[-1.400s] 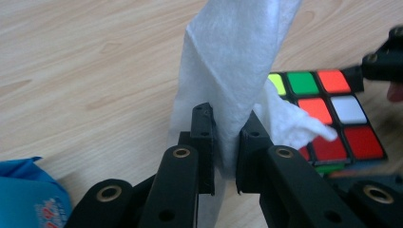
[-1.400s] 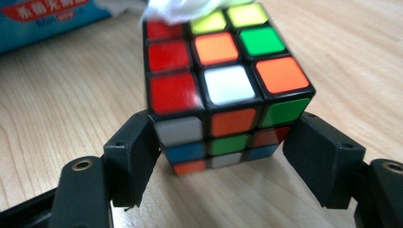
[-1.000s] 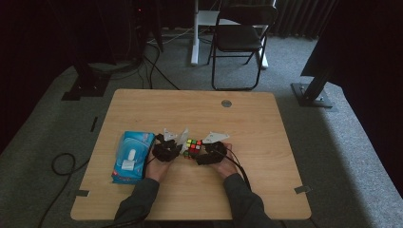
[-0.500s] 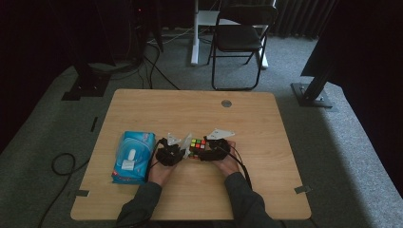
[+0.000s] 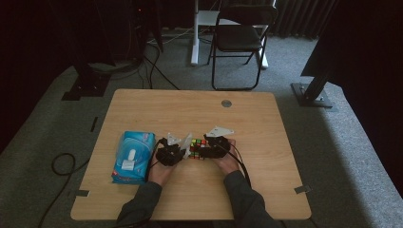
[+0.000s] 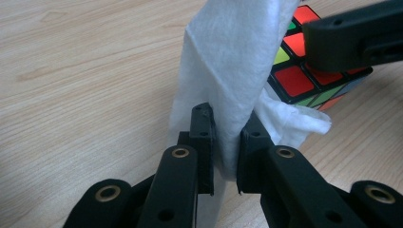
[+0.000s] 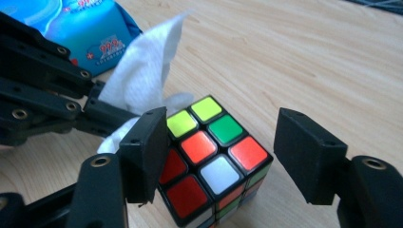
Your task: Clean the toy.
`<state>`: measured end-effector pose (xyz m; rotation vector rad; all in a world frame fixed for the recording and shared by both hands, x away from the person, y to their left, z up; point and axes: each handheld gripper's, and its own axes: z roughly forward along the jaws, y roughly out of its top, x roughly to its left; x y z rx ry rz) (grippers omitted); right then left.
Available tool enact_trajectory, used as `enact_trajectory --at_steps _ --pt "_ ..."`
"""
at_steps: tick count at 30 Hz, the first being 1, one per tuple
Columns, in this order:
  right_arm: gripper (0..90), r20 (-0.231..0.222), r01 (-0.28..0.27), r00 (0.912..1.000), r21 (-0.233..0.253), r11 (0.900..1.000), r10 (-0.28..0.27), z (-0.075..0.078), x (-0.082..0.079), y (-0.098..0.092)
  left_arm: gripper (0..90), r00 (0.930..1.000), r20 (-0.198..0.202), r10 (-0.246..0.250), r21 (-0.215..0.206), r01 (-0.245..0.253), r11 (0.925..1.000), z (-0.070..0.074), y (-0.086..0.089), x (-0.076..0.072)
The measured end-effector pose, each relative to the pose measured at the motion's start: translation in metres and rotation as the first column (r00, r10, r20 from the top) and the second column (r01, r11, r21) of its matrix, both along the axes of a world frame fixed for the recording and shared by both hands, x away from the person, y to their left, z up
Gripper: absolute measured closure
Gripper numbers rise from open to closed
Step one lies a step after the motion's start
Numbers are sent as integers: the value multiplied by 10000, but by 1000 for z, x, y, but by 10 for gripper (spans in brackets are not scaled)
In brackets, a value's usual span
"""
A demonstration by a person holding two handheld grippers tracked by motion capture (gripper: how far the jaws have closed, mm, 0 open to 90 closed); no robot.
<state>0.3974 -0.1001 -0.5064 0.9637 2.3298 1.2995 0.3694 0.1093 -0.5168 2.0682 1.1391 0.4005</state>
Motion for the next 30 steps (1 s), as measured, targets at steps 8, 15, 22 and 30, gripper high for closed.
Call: enact_trajectory --at_steps 8,15,22,30 --pt "420 12 126 9999 -338 9993 -125 2 -1 0 803 10000 -13 17 -76 -17 10000 0 0 0" --pt "413 -372 443 9983 -84 9990 -445 2 3 -2 803 9995 -24 -312 -218 311 9993 0 -5 -2" --pt "408 -604 697 9957 -18 9976 -696 2 6 -4 803 9982 -54 -592 -322 590 9977 -2 -10 -5" --pt "471 -1012 548 9936 329 9980 -512 1 8 -8 804 10000 -27 -93 -362 91 9993 3 -1 1"
